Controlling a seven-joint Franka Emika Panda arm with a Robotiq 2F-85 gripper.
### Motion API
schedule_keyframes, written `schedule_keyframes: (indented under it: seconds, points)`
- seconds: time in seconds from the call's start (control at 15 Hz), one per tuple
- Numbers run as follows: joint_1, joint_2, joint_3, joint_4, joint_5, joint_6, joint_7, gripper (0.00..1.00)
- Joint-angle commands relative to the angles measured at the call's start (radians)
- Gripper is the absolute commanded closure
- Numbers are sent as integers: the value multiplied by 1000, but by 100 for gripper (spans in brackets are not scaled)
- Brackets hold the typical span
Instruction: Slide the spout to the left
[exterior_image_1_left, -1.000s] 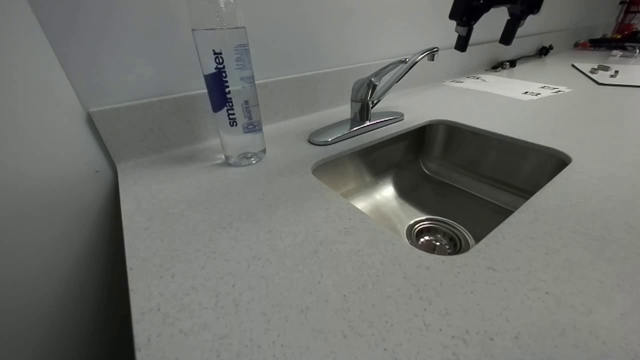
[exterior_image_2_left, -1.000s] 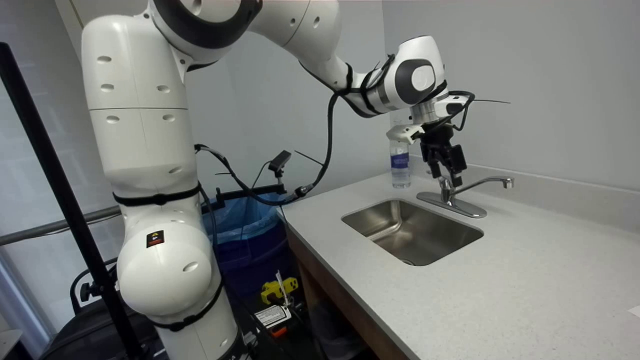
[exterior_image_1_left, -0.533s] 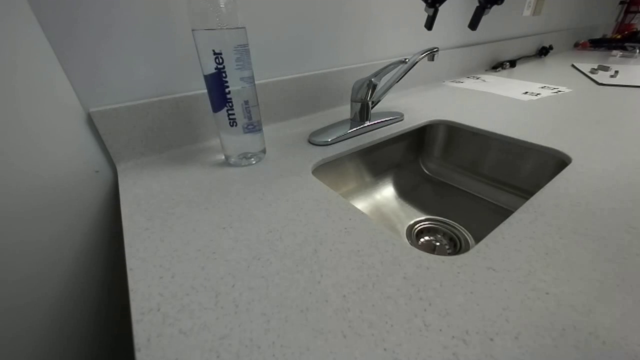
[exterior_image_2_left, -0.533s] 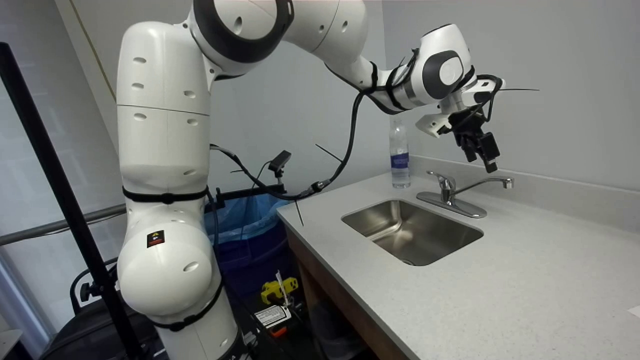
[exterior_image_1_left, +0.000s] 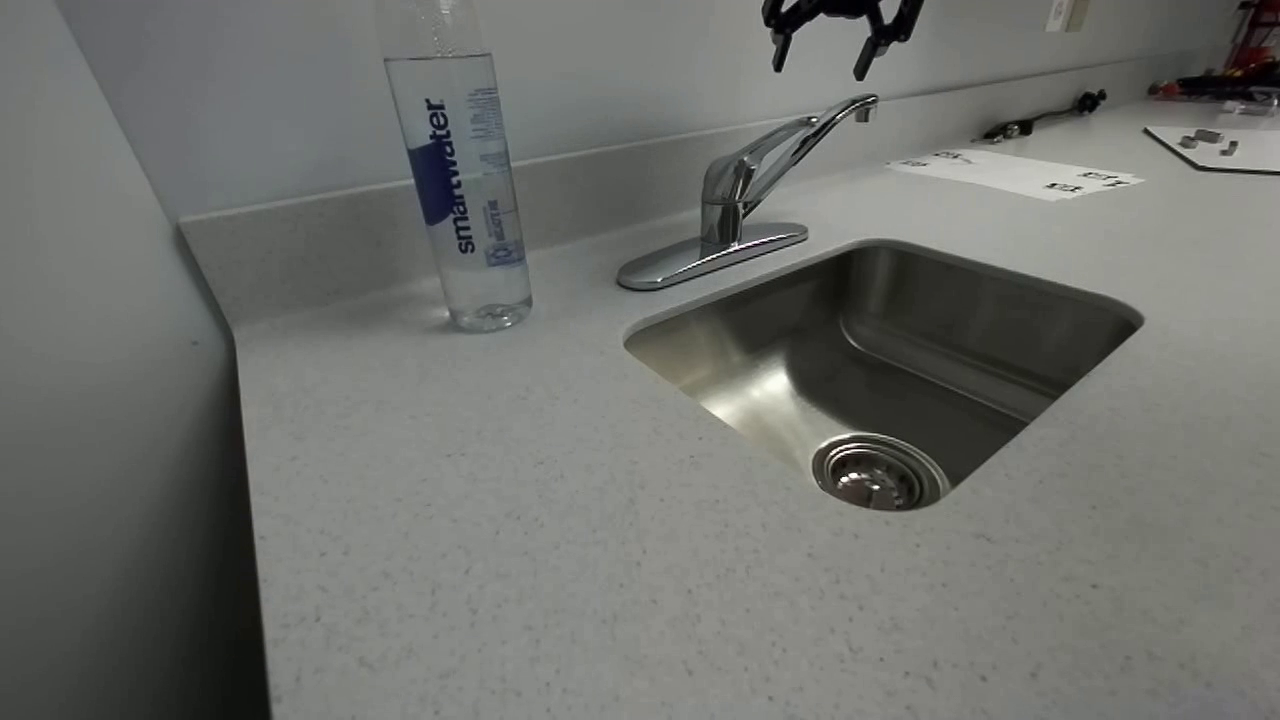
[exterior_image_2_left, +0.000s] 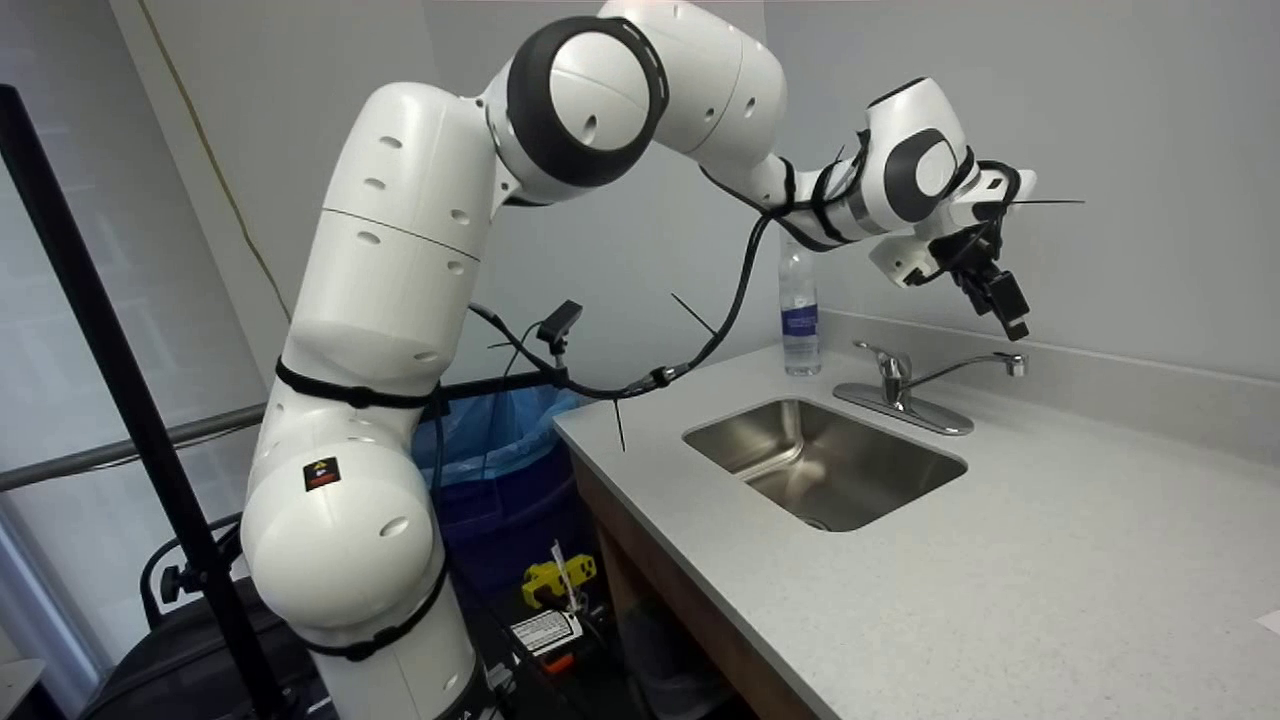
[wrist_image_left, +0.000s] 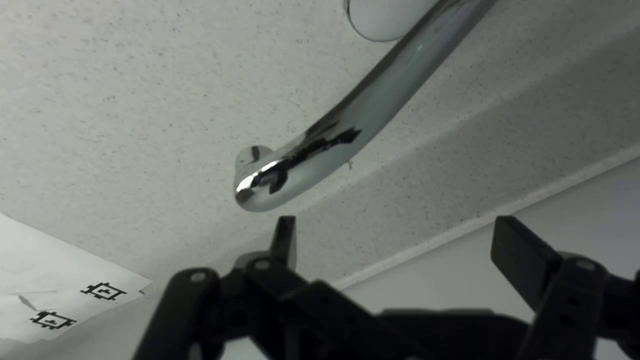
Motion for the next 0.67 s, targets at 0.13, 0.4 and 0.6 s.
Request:
schedule_keyframes:
  seconds: [0.13, 0.4, 0.6]
  points:
    - [19, 151, -31, 200, 31, -26, 24, 0]
    - [1, 179, -6, 224, 88, -75, -11, 0]
    - [-5, 156, 8, 194, 131, -144, -40, 0]
